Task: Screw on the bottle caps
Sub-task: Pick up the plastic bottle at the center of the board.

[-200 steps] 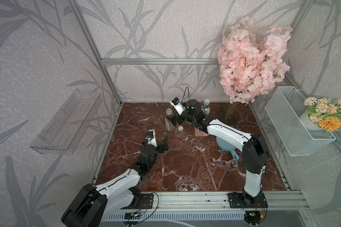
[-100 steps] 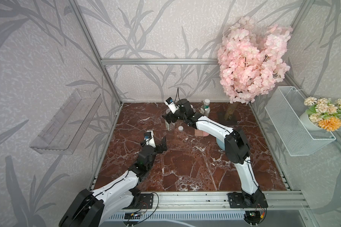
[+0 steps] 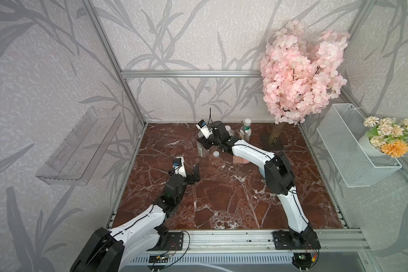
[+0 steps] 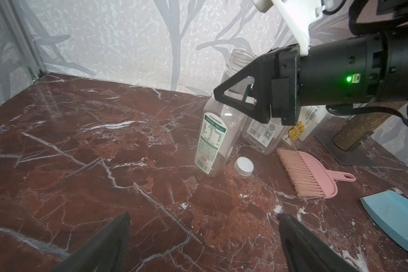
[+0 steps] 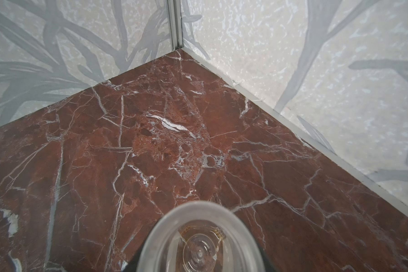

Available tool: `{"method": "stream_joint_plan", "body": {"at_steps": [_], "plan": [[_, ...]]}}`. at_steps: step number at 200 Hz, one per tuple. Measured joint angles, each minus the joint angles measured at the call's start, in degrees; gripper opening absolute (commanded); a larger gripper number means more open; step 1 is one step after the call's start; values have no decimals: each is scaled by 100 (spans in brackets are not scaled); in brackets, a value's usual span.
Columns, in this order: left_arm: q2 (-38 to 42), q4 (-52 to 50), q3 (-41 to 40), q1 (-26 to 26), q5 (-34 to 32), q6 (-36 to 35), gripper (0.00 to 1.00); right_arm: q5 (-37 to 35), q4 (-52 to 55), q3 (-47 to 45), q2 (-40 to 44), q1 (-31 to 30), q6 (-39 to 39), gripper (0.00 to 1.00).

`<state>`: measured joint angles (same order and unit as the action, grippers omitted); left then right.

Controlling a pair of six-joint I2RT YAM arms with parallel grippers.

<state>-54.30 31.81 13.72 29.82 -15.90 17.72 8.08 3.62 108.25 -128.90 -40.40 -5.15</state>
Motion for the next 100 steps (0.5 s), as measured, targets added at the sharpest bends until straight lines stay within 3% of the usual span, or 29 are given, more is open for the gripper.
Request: {"method": "stream_joint_plan", "body": {"at_steps": [26,56,100], "plan": [[289,197,-90,0,354,-175,100,142,26,-931,772,13,-225,21],[505,656,-227,0,1062,-476,100,868,260,-2302,2426,103,-656,17],[343,1825,-238,24,3475,-866,100,2594,916,-3683,4999,313,-1506,19]]}}
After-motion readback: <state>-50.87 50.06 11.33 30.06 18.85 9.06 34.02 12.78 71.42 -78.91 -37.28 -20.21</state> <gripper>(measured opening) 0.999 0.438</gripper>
